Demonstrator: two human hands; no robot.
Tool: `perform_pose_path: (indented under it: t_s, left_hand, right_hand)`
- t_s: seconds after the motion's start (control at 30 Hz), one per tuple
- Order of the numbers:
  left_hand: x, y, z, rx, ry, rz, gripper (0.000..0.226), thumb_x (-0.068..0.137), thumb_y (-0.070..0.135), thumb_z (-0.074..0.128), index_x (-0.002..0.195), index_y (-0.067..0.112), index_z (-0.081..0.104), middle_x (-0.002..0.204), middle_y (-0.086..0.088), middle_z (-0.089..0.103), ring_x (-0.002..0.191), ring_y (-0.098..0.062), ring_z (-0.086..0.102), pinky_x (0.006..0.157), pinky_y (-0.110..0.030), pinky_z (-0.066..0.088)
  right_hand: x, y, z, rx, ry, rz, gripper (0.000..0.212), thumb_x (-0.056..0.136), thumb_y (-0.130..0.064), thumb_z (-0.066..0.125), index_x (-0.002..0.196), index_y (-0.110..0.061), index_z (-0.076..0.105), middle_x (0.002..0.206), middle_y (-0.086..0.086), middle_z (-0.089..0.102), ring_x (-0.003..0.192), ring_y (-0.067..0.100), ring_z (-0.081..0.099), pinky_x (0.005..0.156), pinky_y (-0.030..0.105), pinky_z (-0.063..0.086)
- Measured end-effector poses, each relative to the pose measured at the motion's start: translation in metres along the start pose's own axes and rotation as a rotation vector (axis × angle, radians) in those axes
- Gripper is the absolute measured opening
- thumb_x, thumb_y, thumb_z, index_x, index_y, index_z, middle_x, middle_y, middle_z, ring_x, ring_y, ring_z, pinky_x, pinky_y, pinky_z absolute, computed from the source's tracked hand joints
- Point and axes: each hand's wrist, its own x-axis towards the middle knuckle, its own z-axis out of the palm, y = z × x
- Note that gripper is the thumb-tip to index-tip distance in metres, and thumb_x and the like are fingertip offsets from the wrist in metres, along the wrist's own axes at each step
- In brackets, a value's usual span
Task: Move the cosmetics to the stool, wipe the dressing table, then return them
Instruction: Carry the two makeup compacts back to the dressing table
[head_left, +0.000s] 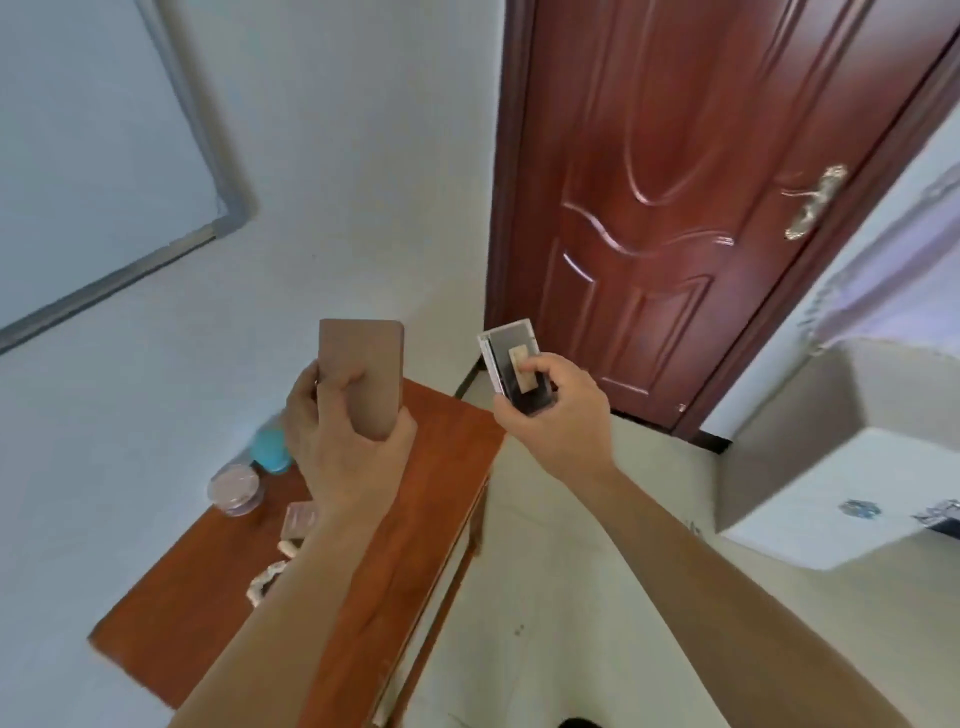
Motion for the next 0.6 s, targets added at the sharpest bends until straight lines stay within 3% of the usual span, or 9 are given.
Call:
perform_pose_path:
  t_s: [0.1, 0.27, 0.43, 0.6]
  left_hand:
    - [-0.029, 0.052, 0.032, -0.035, -0.073, 0.092, 0.064, 0.073, 0.041, 0.078, 0.126, 0.038, 0.042, 0.142, 0.007, 0.034, 0.128, -0.019, 0.036, 0.101, -0.048, 0.045]
    - [-0.087, 0.151, 0.091, -0.147, -0.179, 0.273, 0.058, 0.07, 0.039, 0.075, 0.12, 0.037, 0.046, 0.142, 0.007, 0.036, 0.127, -0.022, 0.037, 0.099, -0.052, 0.044]
    - [-0.197, 0.258, 0.164, -0.209, -0.332, 0.385, 0.056, 0.069, 0.045, 0.069, 0.12, 0.038, 0.048, 0.145, 0.009, 0.033, 0.128, -0.021, 0.037, 0.098, -0.051, 0.045]
    - [-0.305, 0.355, 0.233, -0.275, -0.435, 0.499, 0.055, 0.067, 0.041, 0.07, 0.119, 0.033, 0.052, 0.143, 0.008, 0.037, 0.125, -0.019, 0.037, 0.098, -0.046, 0.042]
  right_hand:
    - [-0.009, 0.034, -0.061, -0.044, 0.103, 0.06, 0.043, 0.069, -0.05, 0.073, 0.108, -0.039, 0.058, 0.103, -0.031, 0.057, 0.096, 0.001, 0.058, 0.079, 0.006, 0.04]
    - [-0.038, 0.092, -0.178, -0.092, 0.231, 0.129, 0.044, 0.068, -0.049, 0.072, 0.108, -0.039, 0.058, 0.111, -0.024, 0.064, 0.098, 0.004, 0.06, 0.081, 0.027, 0.054]
    - [-0.089, 0.17, -0.322, -0.061, 0.396, 0.287, 0.042, 0.066, -0.047, 0.074, 0.105, -0.039, 0.06, 0.1, -0.033, 0.062, 0.094, -0.001, 0.06, 0.079, 0.014, 0.048]
    - [-0.142, 0.244, -0.458, -0.102, 0.507, 0.375, 0.034, 0.068, -0.044, 0.075, 0.099, -0.037, 0.062, 0.091, -0.022, 0.065, 0.088, 0.006, 0.061, 0.076, 0.026, 0.052]
